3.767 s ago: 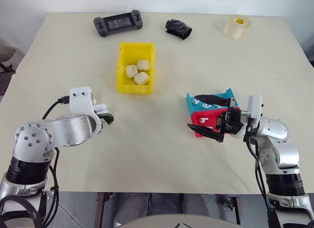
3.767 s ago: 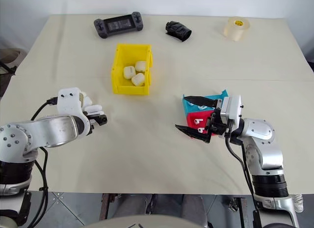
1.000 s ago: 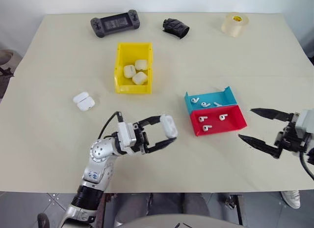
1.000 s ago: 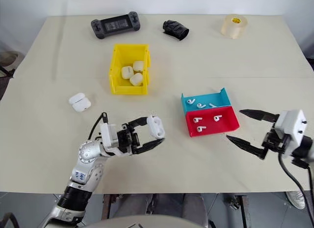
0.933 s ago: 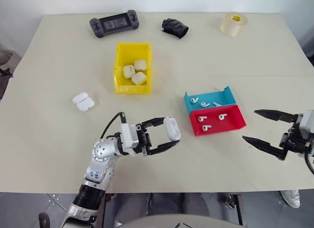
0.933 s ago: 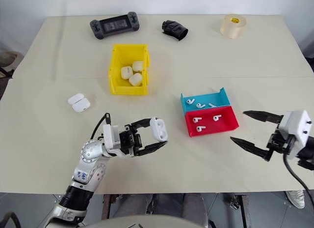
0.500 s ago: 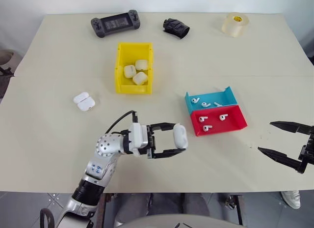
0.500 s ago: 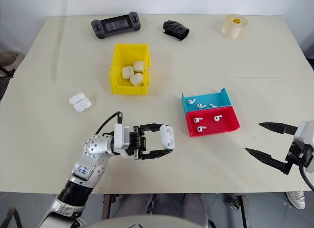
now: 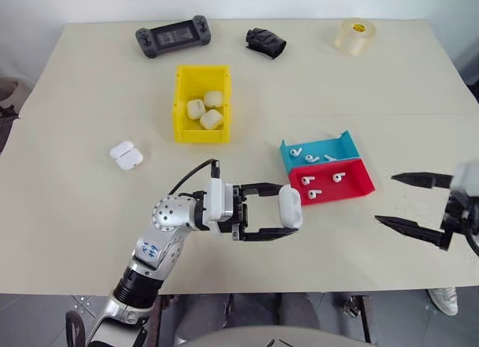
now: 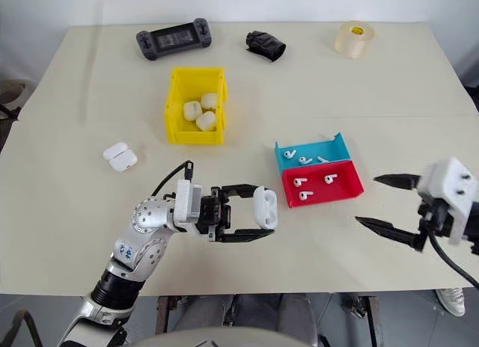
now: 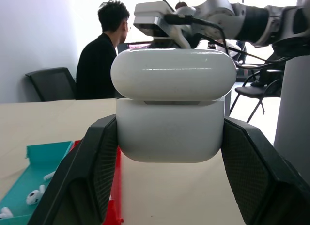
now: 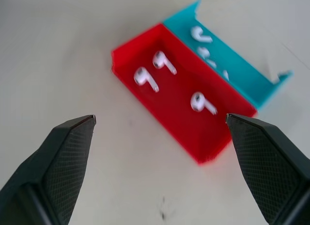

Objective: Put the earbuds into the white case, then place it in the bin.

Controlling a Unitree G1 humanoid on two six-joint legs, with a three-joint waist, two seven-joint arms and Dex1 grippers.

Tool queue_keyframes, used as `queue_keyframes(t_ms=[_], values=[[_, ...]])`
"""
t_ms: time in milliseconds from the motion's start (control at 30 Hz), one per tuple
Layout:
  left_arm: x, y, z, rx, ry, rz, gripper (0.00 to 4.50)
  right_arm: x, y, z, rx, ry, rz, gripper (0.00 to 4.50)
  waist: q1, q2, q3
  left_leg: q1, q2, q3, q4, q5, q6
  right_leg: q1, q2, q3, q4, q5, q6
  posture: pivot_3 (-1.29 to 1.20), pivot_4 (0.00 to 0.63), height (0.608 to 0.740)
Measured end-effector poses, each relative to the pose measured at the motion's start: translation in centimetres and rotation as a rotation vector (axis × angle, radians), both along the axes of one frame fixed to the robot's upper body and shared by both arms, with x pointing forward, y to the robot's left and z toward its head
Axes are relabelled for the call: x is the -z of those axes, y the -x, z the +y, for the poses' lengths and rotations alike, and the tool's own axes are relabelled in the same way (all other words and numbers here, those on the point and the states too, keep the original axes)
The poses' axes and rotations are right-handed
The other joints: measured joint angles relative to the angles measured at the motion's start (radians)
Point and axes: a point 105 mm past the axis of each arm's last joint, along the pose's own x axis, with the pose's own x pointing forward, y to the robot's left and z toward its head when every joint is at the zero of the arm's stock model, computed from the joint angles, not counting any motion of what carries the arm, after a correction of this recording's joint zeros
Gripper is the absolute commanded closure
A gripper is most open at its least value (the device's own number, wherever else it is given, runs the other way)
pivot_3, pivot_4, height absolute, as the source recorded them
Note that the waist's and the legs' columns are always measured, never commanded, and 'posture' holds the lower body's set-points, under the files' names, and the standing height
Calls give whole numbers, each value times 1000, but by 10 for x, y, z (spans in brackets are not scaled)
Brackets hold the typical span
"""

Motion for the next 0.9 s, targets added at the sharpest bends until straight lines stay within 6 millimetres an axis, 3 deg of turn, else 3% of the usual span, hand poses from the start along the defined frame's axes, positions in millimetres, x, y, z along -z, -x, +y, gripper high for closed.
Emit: queue_keyframes(t_ms=[100,267,500,600,733,900], values=[[-1,2,-1,19,9,8,1705,-6,-11,18,-57,60,35,0,5,0,0,-1,0,-1,0,0,0,0,0,0,-1,0,0,0,150,740],[1,1,-1,42,1,-3,1705,6,-31,38,-188,240,107,0,-1,-1,0,-2,-1,0,0,0,1,0,-1,-1,-7,0,0,0,150,740],[4,-1,0,44,-10,-1,1705,33,-68,36,-326,458,128,0,-4,-1,1,-3,0,2,0,0,1,-2,-1,-3,-7,2,4,0,150,740],[4,-1,0,38,-13,-1,1705,32,-93,27,-353,577,101,0,-6,-1,1,-3,1,3,1,0,1,-3,-1,-4,-6,3,5,0,150,740],[4,-3,1,23,-12,-2,1705,30,-110,20,-382,679,96,0,-11,-1,1,-3,1,3,0,0,1,-4,-1,-6,-5,3,5,0,150,740],[3,-5,1,3,-8,1,1705,35,-118,22,-440,731,101,0,-15,-1,1,-3,2,2,1,-1,0,-6,-1,-7,0,3,5,0,150,740]])
